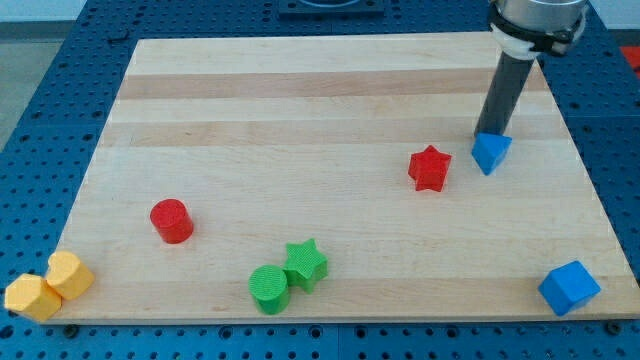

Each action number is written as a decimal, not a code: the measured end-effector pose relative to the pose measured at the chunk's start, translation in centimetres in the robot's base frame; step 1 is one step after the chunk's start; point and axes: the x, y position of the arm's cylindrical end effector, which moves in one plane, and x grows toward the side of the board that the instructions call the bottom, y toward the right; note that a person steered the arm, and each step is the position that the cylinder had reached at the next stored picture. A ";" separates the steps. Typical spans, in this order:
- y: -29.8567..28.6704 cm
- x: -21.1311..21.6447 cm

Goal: Slide the blue triangle above the blue cube

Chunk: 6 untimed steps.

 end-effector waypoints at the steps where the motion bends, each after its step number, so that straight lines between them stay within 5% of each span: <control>1: -0.4 0.6; 6: -2.1 6.8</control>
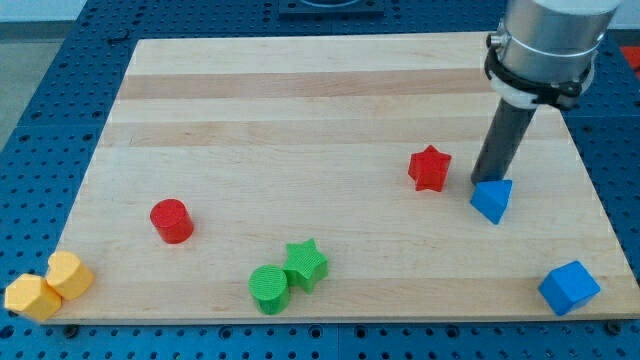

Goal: Slide the blue triangle above the blue cube

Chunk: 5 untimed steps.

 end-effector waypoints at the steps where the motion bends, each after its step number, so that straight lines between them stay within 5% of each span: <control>1: -0.6 1.1; 5: -3.7 4.9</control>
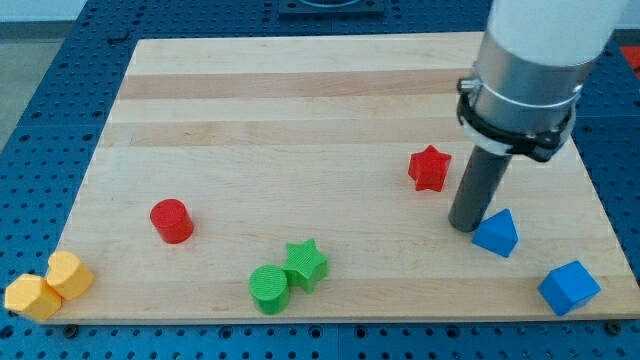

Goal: Slide the blue triangle above the blue cube

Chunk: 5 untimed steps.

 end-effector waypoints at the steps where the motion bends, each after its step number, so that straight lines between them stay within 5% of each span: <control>1: -0.9 0.3; 5: 3.0 0.5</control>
